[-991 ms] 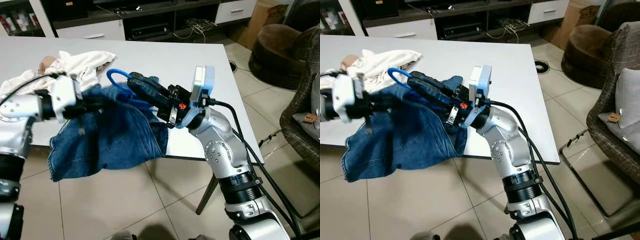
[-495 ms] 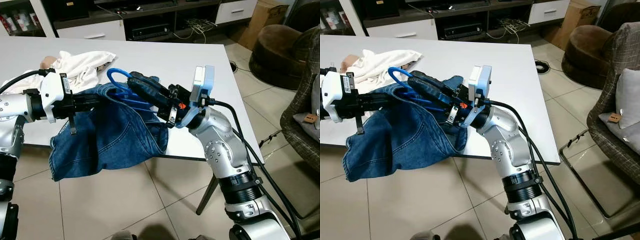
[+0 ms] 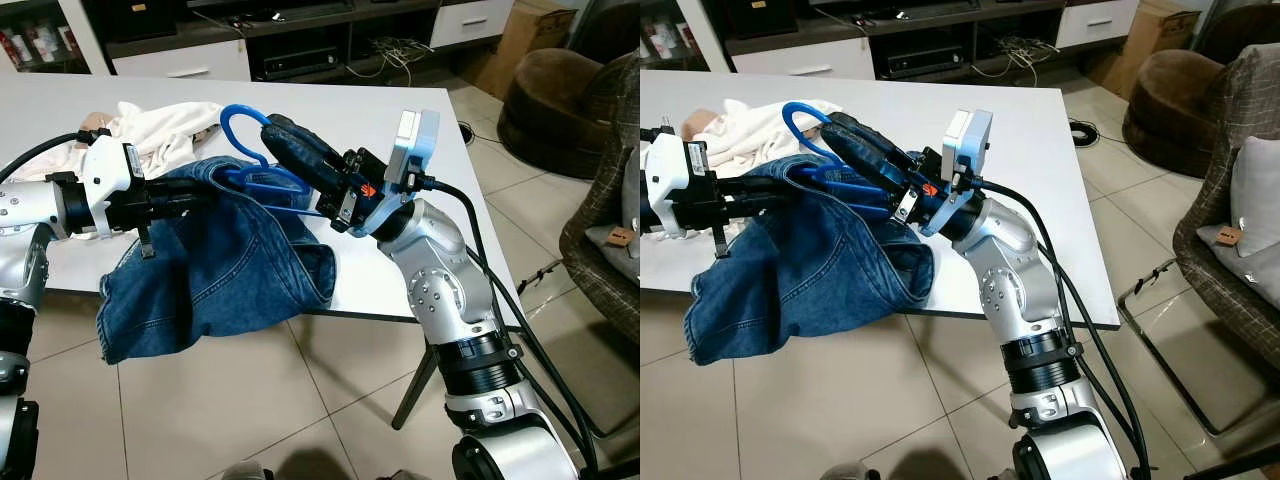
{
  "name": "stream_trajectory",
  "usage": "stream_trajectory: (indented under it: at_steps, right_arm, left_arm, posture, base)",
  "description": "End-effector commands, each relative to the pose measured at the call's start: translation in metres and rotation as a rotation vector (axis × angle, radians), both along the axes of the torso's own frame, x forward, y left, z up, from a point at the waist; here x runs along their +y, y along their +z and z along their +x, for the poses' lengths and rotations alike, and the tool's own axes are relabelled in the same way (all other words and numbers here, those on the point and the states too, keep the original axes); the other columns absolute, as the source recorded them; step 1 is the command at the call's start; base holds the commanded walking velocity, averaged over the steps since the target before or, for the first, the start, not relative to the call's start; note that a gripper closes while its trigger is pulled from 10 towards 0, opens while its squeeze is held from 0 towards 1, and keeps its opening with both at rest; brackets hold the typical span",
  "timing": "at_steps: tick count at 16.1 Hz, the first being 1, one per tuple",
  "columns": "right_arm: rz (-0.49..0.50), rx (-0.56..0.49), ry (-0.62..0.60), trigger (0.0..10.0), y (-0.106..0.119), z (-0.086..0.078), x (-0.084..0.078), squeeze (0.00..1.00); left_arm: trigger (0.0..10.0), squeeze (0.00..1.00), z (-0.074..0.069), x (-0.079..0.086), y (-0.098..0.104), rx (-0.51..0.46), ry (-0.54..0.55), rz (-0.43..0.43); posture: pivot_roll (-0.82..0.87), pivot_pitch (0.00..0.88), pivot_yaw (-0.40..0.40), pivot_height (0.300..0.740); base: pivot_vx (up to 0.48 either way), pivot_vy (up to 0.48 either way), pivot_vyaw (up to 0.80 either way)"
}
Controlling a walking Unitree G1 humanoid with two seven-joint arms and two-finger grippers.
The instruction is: Hang hanger
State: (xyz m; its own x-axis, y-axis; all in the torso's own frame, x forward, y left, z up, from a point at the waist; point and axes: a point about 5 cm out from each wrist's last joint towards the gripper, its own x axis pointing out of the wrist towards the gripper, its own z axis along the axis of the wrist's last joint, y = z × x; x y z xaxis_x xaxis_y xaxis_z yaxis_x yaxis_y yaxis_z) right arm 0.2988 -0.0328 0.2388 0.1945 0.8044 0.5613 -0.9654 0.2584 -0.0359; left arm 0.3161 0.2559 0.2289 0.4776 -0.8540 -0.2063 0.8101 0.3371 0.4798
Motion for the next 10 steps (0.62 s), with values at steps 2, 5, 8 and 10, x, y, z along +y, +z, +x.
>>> stream_trajectory:
  at_steps: [2,5,8,10]
  right_arm:
    - [0.012,-0.013,0.002,10.0,0.005,0.001,0.002,0.0]
    - [0.01,-0.008,-0.007,10.0,0.004,0.002,0.003,0.0]
    - [0.007,0.003,-0.021,10.0,0.001,0.002,0.002,0.0]
    - [0.003,0.007,-0.025,10.0,0.0,0.003,0.001,0.0]
  left_arm:
    - [10.0,1.0,0.0,0.0,0.016,-0.037,-0.012,-0.08]
    - [10.0,0.0,-0.001,0.004,0.01,-0.008,0.044,-0.184]
    - [10.0,0.0,-0.006,0.007,0.006,-0.023,0.075,-0.227]
    - [10.0,1.0,-0.007,0.005,0.001,-0.047,0.081,-0.184]
  posture:
    - [-0.01,0.0,0.05,0.74]
    - [-0.01,0.0,0.051,0.74]
    - [-0.01,0.0,0.052,0.74]
    - [-0.01,0.0,0.046,0.74]
  base:
    - [0.0,0.0,0.0]
    - [0.0,0.0,0.0]
    - [0.0,0.0,0.0]
    - [0.0,0.0,0.0]
